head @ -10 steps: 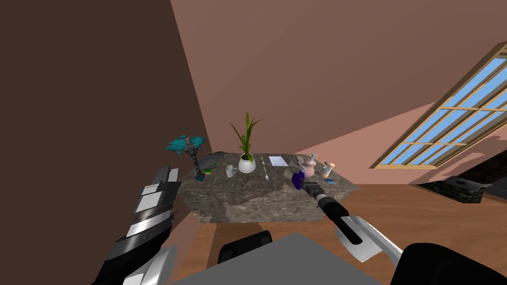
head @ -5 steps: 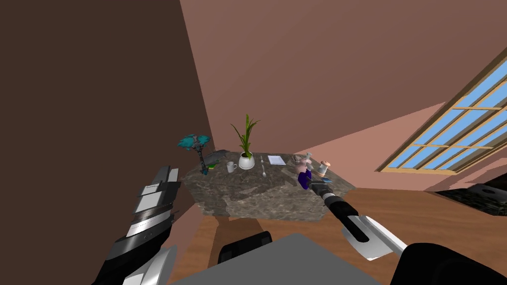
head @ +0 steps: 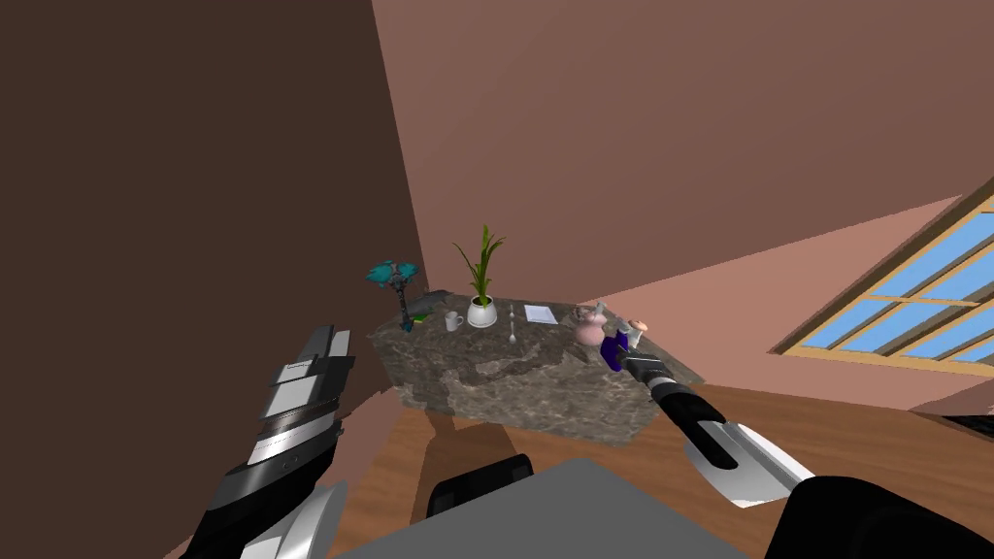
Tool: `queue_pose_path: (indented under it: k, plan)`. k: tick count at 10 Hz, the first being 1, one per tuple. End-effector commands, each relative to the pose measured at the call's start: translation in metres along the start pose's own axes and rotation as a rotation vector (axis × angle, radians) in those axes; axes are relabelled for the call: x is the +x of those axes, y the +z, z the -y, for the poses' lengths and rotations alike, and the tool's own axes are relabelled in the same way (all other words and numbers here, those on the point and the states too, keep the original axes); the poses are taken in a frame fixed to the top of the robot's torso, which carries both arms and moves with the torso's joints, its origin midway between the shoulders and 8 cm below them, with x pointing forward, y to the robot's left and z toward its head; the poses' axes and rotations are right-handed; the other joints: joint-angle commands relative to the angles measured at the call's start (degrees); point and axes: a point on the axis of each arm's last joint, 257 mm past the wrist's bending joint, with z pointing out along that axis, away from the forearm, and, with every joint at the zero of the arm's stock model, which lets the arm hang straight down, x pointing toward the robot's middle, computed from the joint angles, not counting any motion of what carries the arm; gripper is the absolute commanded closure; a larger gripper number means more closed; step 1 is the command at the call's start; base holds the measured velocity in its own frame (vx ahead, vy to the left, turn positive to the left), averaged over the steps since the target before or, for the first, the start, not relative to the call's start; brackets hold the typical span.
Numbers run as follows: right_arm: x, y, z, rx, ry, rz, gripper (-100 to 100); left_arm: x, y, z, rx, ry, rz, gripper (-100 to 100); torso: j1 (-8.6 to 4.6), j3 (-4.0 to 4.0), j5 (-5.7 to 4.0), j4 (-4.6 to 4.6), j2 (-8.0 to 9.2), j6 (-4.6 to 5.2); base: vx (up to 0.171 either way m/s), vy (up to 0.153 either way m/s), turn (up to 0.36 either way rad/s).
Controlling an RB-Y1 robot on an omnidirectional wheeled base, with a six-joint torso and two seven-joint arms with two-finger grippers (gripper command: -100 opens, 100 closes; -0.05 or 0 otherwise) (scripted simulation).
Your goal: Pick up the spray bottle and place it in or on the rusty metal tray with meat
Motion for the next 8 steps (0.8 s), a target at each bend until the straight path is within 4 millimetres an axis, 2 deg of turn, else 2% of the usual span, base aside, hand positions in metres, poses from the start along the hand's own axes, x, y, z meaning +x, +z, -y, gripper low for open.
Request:
queue_pose_path:
  k: [1,8]
  plan:
    - [-0.004,0.006,0.02,0.043,0.0,-0.003,100,0.0,0.0,0.0,0.0,0.0,0.0,0,0.0,0.0,0.0,0.0,0.0,0.0,-0.088,-0.176,0.177]
    - [-0.014,0.03,0.092,0.211,0.046,-0.028,100,0.0,0.0,0.0,0.0,0.0,0.0,0,-0.14,-0.15,-0.08,-0.03,-0.3,-0.15,-0.068,-0.207,0.259]
